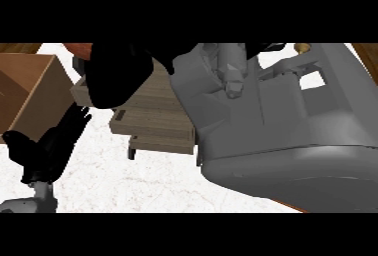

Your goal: Pick the sweet potato from the cutting board and place it in the tiered basket

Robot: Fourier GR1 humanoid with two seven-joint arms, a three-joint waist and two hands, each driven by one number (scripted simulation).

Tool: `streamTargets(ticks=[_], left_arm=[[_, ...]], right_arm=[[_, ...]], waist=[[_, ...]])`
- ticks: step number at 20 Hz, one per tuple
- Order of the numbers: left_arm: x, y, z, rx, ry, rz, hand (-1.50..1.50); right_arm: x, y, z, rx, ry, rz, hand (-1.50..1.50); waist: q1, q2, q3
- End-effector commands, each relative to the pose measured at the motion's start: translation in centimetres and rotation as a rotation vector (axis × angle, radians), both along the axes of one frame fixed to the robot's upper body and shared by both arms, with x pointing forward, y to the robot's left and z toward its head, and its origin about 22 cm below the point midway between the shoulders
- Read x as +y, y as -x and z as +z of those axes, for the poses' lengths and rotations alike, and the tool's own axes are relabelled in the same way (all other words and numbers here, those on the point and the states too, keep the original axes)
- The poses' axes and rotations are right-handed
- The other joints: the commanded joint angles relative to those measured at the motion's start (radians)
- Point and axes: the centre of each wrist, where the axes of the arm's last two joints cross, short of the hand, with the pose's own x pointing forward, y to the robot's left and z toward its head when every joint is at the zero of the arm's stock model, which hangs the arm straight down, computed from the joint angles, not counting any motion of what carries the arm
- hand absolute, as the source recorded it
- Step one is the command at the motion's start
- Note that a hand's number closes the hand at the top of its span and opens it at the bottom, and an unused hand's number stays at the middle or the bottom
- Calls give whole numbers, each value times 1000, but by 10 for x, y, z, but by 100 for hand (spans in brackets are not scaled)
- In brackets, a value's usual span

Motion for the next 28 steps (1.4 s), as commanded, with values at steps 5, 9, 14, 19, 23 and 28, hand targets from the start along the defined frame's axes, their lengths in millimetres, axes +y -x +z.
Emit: streamTargets(ticks=[5, 9, 14, 19, 23, 28], left_arm=[[13, -11, 8, -6, -15, -5, 0], [11, 0, -10, 16, 0, -21, 0], [-10, -1, -9, -6, 16, -7, 0], [1, 0, -14, -15, 16, -8, 0], [-7, -6, -9, 3, 12, -32, 0], [6, -12, 1, 23, 13, -12, 0]], right_arm=[[32, -16, -34, -28, 14, -71, 150], [32, -21, -26, -78, -164, -117, 150], [33, -52, -52, -83, -119, -95, -150], [37, -52, -47, -90, -199, -83, -150], [53, -45, -31, -18, -333, -124, -150], [22, -53, -8, 21, -570, -136, -150]], waist=[[-1, 3, 0], [4, 3, 0], [6, 4, 0], [7, 4, 0], [21, 4, -1], [7, 4, 0]])
